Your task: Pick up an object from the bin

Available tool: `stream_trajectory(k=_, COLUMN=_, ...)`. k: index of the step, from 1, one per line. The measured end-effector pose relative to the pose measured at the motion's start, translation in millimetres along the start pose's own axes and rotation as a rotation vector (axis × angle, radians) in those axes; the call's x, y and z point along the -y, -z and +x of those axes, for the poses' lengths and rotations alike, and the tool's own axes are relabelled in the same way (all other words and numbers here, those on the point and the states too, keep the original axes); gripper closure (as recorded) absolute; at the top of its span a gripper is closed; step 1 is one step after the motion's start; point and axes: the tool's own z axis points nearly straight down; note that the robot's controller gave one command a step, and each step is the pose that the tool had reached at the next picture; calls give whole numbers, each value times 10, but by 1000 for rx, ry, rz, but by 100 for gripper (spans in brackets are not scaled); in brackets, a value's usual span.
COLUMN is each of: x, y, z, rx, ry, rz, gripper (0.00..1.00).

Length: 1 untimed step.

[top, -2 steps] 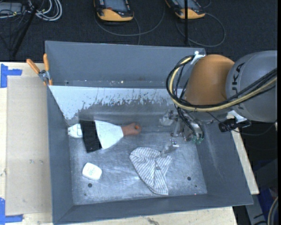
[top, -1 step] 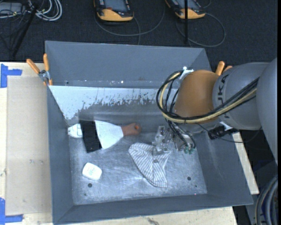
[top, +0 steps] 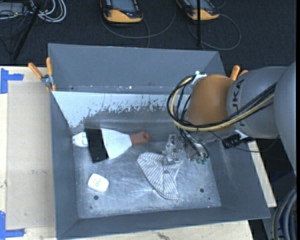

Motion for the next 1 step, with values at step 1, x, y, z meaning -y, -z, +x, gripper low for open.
stream_trajectory(k=1, x=39, y=1423, z=137, rx=9, ry=-3, rz=2, gripper=100)
